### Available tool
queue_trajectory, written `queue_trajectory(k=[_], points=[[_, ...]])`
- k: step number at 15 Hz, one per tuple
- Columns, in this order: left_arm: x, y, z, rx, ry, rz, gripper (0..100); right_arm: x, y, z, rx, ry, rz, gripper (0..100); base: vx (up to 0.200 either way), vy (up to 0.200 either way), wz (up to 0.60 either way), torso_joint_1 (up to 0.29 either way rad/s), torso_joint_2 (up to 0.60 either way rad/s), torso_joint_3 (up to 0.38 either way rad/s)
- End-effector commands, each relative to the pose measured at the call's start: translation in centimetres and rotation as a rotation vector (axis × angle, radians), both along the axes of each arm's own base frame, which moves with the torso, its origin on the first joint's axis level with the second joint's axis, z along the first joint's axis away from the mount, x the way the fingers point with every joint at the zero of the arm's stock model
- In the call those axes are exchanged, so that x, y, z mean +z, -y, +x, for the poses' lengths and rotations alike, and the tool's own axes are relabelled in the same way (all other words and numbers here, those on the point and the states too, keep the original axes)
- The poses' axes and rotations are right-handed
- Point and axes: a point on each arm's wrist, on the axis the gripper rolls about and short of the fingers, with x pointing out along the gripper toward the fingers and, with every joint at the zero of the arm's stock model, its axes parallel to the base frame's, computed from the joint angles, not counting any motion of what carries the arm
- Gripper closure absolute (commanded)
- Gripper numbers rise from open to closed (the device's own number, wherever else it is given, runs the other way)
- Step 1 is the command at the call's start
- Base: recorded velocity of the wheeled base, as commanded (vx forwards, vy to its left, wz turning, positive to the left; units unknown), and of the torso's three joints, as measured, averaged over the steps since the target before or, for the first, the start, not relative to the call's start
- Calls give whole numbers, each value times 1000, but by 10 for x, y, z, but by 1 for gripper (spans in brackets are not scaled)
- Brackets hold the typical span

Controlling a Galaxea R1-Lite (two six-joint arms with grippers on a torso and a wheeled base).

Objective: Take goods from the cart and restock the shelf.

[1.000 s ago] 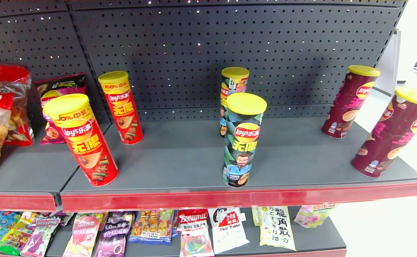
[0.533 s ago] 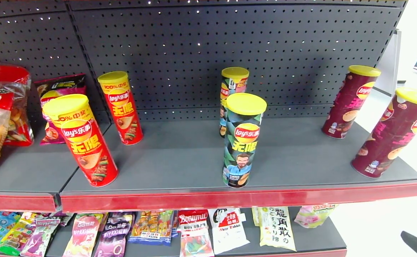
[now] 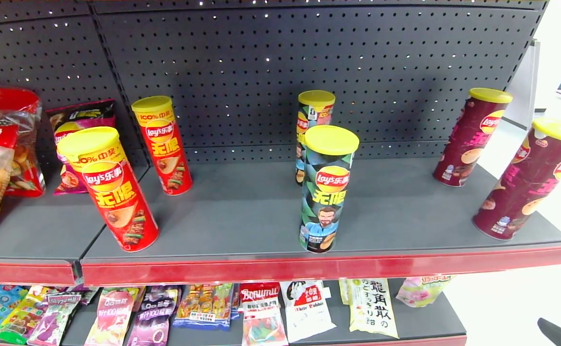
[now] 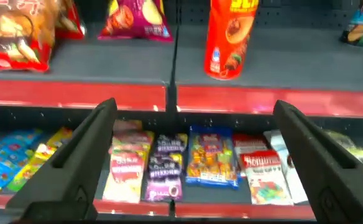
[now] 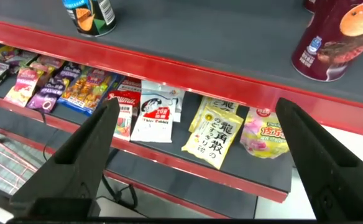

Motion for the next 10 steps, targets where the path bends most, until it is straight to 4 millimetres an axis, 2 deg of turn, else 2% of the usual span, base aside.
queue_trajectory(k=[1, 3, 5, 10], points=[[6, 0, -3, -9, 10, -9, 0, -2, 0, -4, 1, 12, 1, 0, 0, 0, 0, 0, 0, 0], [8, 1, -4, -30, 4, 26, 0, 0, 1, -4, -3, 23, 5, 0, 0, 0, 0, 0, 0, 0], [5, 0, -3, -10, -3, -30, 0, 1, 2, -7, -29, 39, 18, 0, 0, 0, 0, 0, 0, 0], [6, 0, -4, 2, 7, -9, 0, 14, 2, -9, -36, 86, 22, 0, 0, 0, 0, 0, 0, 0]])
